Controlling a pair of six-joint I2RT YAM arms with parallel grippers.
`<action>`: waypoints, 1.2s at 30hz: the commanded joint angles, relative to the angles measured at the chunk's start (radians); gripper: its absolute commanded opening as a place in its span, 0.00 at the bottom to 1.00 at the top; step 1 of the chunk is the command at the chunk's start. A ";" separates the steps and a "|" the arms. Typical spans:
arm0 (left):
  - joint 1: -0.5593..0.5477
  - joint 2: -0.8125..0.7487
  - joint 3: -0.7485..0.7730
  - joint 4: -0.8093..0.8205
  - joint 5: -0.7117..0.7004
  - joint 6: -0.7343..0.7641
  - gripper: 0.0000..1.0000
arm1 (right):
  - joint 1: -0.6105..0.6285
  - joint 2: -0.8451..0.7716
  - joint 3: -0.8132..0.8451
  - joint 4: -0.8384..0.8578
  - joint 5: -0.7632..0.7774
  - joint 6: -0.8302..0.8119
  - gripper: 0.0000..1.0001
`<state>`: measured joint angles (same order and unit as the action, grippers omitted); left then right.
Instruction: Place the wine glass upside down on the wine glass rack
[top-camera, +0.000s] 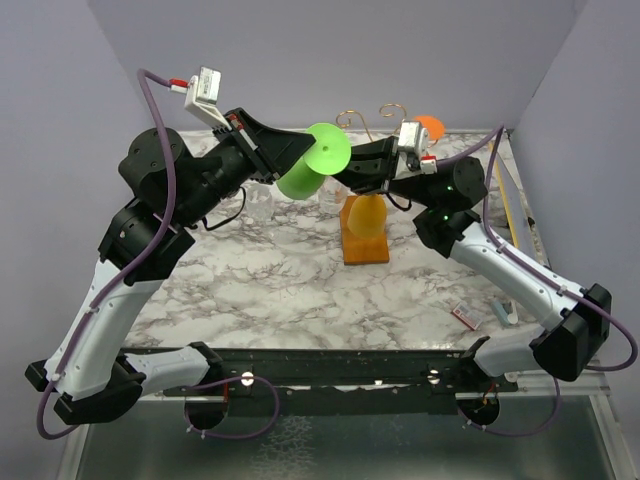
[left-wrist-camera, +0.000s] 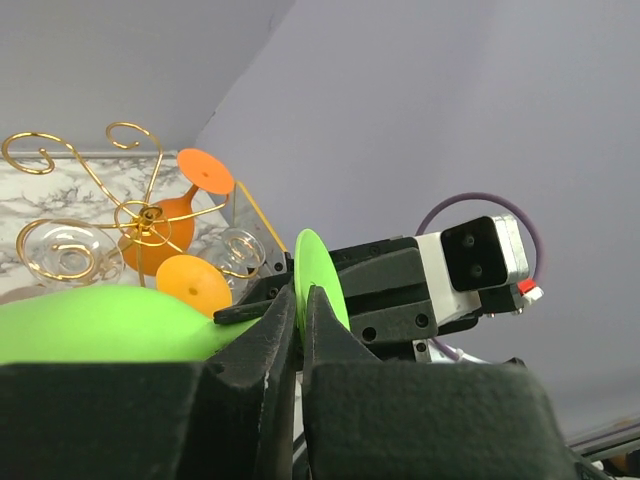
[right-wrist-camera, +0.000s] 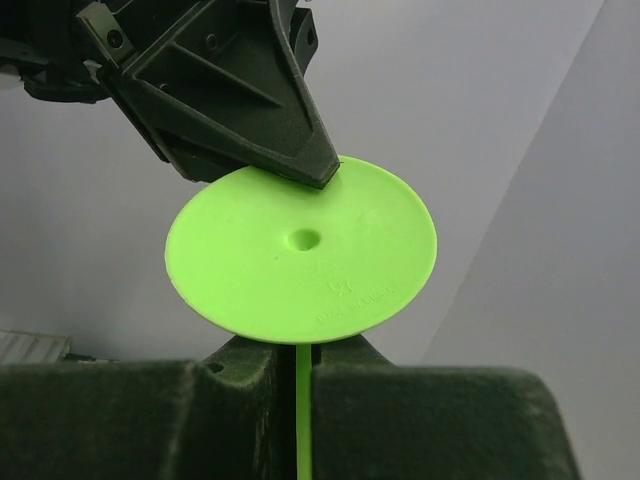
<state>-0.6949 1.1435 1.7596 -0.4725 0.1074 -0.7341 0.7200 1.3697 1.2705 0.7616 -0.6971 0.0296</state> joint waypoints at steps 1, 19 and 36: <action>-0.002 0.003 0.015 -0.011 0.044 0.024 0.00 | 0.006 0.020 0.032 -0.002 0.032 0.018 0.01; -0.002 0.011 0.038 0.119 -0.338 0.211 0.00 | 0.006 -0.071 -0.069 -0.014 0.273 0.058 0.85; 0.200 0.250 0.091 0.180 -0.121 0.252 0.00 | 0.006 -0.540 -0.322 -0.414 0.706 0.310 0.80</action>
<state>-0.5568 1.3621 1.7969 -0.3370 -0.1440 -0.4698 0.7200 0.9340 0.9886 0.5312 -0.0975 0.2420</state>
